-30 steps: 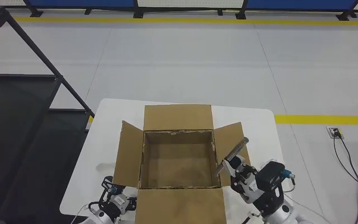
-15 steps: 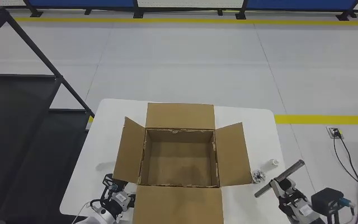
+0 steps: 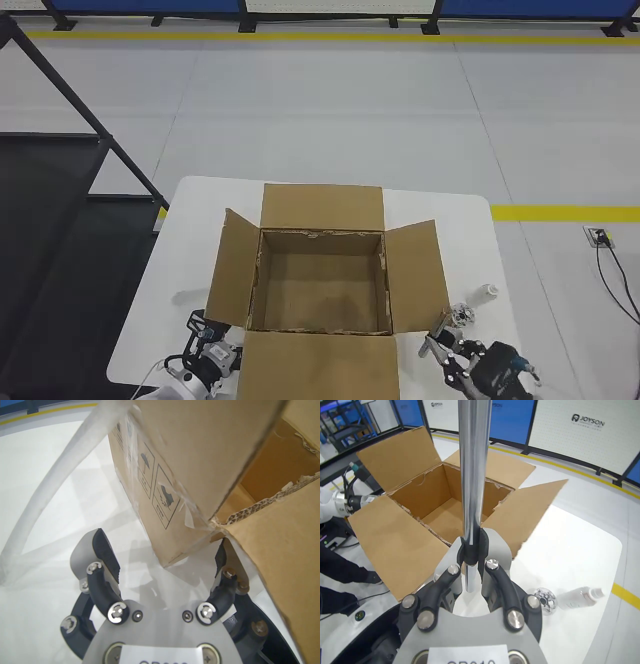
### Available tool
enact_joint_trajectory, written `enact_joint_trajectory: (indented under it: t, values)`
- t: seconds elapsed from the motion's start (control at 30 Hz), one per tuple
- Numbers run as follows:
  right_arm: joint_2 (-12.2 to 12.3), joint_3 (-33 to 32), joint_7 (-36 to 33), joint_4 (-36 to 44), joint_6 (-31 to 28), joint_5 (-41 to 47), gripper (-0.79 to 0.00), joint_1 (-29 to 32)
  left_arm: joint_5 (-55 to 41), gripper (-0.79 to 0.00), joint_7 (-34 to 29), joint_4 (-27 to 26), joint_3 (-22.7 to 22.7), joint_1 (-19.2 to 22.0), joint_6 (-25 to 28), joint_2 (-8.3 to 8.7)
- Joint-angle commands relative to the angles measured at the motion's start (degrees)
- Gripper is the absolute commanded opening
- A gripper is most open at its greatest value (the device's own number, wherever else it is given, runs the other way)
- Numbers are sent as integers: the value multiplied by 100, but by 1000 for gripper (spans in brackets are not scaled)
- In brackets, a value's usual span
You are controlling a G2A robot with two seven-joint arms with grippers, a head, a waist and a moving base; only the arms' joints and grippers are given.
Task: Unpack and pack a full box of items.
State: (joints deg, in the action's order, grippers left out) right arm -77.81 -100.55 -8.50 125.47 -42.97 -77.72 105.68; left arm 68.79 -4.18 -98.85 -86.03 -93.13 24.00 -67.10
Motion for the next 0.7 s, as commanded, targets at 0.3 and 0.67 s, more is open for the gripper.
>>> enact_joint_trajectory:
  t: [0.3,0.67]
  values:
    - [34,962,629,-333,728,-1261,-785,-459,-199,0,-80,-24,-35,-30,5,15]
    - [52,1488,537,-419,1221,-1359,-785,-758,-344,0,52,-92,-193,-132,-35,37]
